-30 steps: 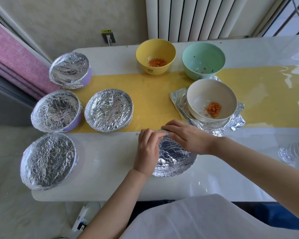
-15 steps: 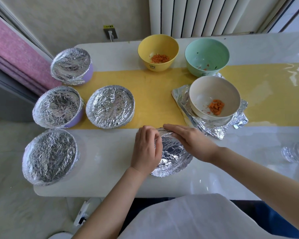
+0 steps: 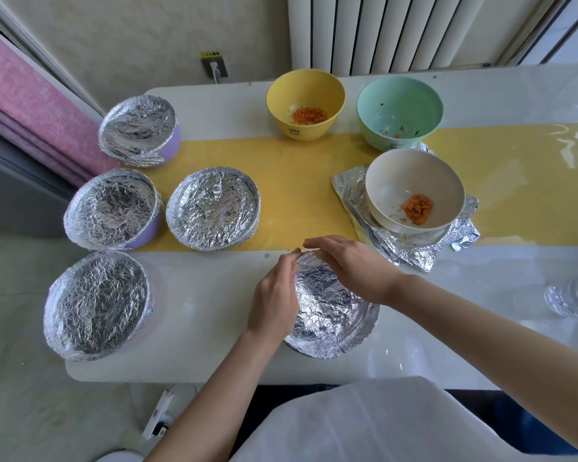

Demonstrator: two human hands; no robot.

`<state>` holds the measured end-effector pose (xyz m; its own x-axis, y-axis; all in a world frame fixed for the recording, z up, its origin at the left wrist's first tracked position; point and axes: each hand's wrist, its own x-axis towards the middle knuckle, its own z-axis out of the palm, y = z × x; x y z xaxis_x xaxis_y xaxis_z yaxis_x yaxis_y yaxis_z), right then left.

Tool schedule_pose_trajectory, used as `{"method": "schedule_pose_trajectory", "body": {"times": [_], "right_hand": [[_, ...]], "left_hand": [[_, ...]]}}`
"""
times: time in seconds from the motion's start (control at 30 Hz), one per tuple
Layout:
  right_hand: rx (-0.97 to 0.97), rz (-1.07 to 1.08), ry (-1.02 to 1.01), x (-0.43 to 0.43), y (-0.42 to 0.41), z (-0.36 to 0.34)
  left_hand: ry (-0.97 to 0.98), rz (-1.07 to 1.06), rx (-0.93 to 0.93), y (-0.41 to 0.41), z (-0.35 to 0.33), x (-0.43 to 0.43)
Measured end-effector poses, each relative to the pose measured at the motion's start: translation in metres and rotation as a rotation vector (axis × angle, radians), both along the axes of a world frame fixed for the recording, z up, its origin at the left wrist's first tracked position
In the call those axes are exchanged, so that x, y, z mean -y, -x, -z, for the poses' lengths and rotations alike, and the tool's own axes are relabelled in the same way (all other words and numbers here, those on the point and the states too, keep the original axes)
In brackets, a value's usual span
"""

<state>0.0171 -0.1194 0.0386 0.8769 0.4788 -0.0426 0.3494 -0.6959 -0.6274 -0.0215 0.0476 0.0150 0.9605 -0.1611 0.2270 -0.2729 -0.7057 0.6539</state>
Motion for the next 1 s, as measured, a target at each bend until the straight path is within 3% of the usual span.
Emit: {"method": "schedule_pose_trajectory", "body": {"times": [0.27, 0.47, 0.6, 0.8, 1.0], "right_hand": [[-0.116, -0.021, 0.089, -0.003, -0.008, 0.019], [-0.167, 0.098, 0.019, -0.004, -0.011, 0.018], [-0.187, 0.183, -0.018, -0.001, -0.011, 0.028], [-0.128, 0.149, 0.086, -0.001, -0.013, 0.04], [-0.157, 0.037, 0.336, -0.003, -0.02, 0.03]], "left_hand": [[0.082, -0.136, -0.176, 0.007, 0.009, -0.002], [0.134, -0.337, -0.31, 0.011, 0.02, -0.001], [0.039, -0.343, -0.427, 0.012, 0.02, 0.001], [0.174, -0.266, -0.347, -0.006, 0.012, 0.004], [0.126, -0.291, -0.342, -0.011, 0.014, 0.006]]}}
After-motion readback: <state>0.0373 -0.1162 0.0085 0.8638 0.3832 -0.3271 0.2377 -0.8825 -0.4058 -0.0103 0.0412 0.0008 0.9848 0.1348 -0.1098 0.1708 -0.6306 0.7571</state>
